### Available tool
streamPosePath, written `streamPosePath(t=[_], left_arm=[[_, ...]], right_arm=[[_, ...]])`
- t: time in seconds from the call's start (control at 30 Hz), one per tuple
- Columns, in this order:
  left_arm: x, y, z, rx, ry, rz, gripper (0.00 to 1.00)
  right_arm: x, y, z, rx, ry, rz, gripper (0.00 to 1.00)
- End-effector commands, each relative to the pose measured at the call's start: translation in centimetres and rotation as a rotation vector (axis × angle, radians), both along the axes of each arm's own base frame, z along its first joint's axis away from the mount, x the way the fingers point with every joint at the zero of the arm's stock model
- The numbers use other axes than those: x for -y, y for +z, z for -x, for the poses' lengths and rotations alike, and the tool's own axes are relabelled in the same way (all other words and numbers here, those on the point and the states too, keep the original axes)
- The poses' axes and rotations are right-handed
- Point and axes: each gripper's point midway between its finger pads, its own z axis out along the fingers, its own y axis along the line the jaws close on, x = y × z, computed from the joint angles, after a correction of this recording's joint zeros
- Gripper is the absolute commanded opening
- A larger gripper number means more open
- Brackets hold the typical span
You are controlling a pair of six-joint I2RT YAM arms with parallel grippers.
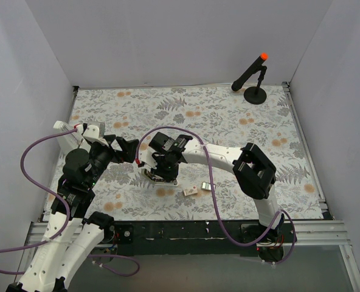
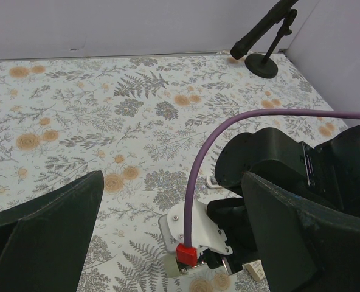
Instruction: Load the staples into the stapler
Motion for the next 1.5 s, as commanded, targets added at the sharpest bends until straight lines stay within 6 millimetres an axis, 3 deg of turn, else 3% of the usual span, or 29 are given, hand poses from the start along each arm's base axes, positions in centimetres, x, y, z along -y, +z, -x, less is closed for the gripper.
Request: streamPosePath(t=[0.0,0.97,1.47], left_arm=[[0.2,-0.4,0.2,-0.012,-0.013,0.002,0.98],[0.4,-0.3,0.1,-0.01,-0.021,0.001,0.98],[0.3,-0.7,0.1,-0.017,-0.02,-0.003,0.98]], right_arm=[[0.1,-0.7,0.2,-0.014,-0.004,0.011,0.18],[0.7,-1.5,0.6,-0.029,-0.001,0.04,0.18],[0.7,-1.7,0.4,-0.028,-0.005,0.058,0.25]])
